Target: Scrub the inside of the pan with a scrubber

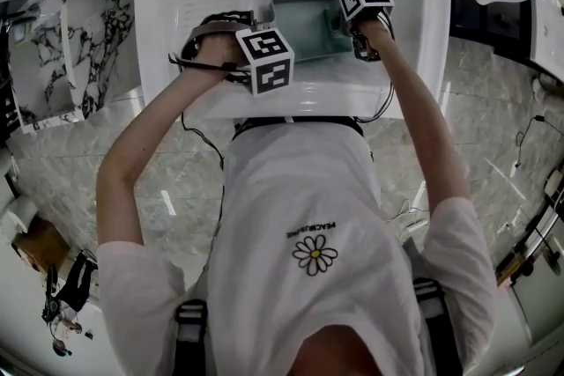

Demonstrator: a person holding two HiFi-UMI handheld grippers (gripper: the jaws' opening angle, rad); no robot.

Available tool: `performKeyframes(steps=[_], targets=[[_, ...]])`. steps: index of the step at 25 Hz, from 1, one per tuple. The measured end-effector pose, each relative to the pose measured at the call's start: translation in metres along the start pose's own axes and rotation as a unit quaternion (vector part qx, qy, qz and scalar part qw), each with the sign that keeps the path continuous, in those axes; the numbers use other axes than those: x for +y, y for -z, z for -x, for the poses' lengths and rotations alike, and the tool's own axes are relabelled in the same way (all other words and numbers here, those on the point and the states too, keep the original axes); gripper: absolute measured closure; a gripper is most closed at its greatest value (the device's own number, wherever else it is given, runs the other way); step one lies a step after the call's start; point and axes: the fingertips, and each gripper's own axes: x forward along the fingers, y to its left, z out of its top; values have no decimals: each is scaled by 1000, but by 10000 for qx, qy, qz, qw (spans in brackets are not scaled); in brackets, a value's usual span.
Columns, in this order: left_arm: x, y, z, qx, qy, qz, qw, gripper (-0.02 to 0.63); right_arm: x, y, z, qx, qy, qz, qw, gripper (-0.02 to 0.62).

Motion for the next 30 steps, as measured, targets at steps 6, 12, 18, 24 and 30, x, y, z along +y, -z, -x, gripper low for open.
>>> performKeyframes(steps=[6, 12, 18, 24, 30], targets=[[0, -1, 1, -16, -4, 21, 10000, 463, 2, -1, 0, 28, -42, -38, 10000, 534], [-3, 0, 1, -31, 12, 24, 10000, 463, 20, 3, -1, 5, -289, -187, 9994, 534], [-3, -1, 1, -34, 14, 21, 10000, 463, 68, 4, 0, -93, -903, -189, 9957, 534], [-2, 0, 1, -10, -1, 32, 10000, 463, 120, 3, 1, -105, -1535, -109, 9880, 534], [-2, -1, 0, -9, -11, 7, 10000, 463, 139, 2, 1, -161, -1735, -128, 9846, 534]])
